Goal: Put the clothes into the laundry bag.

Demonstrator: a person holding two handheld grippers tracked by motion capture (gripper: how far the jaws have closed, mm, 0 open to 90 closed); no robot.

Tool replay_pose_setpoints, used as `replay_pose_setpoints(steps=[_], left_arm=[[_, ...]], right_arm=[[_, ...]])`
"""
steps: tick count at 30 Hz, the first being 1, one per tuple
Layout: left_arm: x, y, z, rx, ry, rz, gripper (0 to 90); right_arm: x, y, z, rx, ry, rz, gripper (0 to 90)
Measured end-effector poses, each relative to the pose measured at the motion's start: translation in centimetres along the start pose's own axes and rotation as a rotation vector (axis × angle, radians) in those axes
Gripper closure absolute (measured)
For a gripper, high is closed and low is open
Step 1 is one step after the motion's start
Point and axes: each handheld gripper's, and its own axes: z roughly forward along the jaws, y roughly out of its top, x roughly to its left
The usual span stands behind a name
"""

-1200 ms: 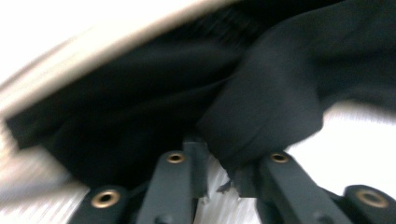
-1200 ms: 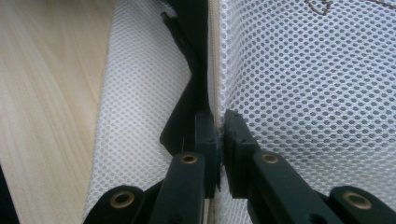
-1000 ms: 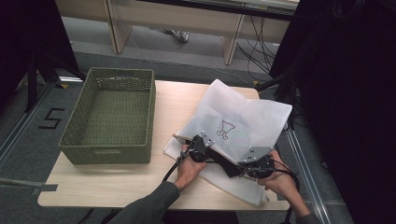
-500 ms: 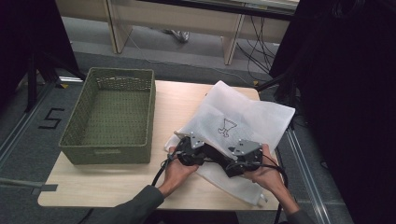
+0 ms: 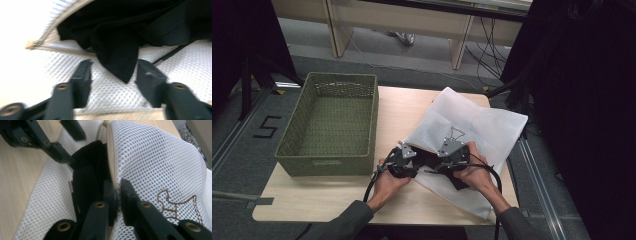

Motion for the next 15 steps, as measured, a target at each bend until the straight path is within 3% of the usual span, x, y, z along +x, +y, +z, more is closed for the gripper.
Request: replay_pose_setpoints(steps=[2,3,4,5,7,8,9,10,13,14,15], left_arm=[[-0.2,0.0,0.7,-0.004,-0.035,0.006,61.4],[-0.4,0.1,1.1,-0.009,-0.044,0.009,64.7],[-0.9,0.1,1.6,-0.046,-0.038,-0.032,68.3],[-0.8,0.4,1.7,-0.019,-0.055,0.012,70.9],[-1.1,0.9,2.0,-0.007,-0.062,0.054,74.4],[-1.6,1.0,2.3,-0.042,-0.064,0.019,75.5],[-2.0,1.3,2.5,-0.040,-0.045,0.059,76.3],[-2.3,1.5,2.8,-0.045,-0.042,0.067,77.0],[-2.9,1.9,3.2,-0.067,-0.002,0.060,77.7],[-2.9,2.1,3.3,-0.065,0.006,0.064,77.8],[-2.9,2.2,3.4,-0.065,0.009,0.036,77.9]], right_arm=[[-0.1,0.0,-0.4,-0.026,0.019,0.007,86.9],[0.1,0.0,-0.7,-0.041,0.043,0.035,87.0],[0.2,0.0,-1.0,-0.048,0.065,0.043,87.0],[0.3,-0.1,-1.3,-0.055,0.066,0.051,87.1],[0.5,-0.2,-1.5,-0.068,0.088,0.021,87.0],[0.8,-0.3,-1.7,-0.064,0.096,0.042,87.1],[1.0,-0.4,-1.8,-0.064,0.109,0.038,87.0],[1.2,-0.6,-1.8,-0.071,0.115,0.025,87.1],[1.5,-0.9,-2.1,-0.077,0.146,0.052,87.0],[1.5,-1.1,-2.1,-0.091,0.152,0.037,87.1],[1.6,-1.2,-2.3,-0.080,0.159,0.071,87.1]])
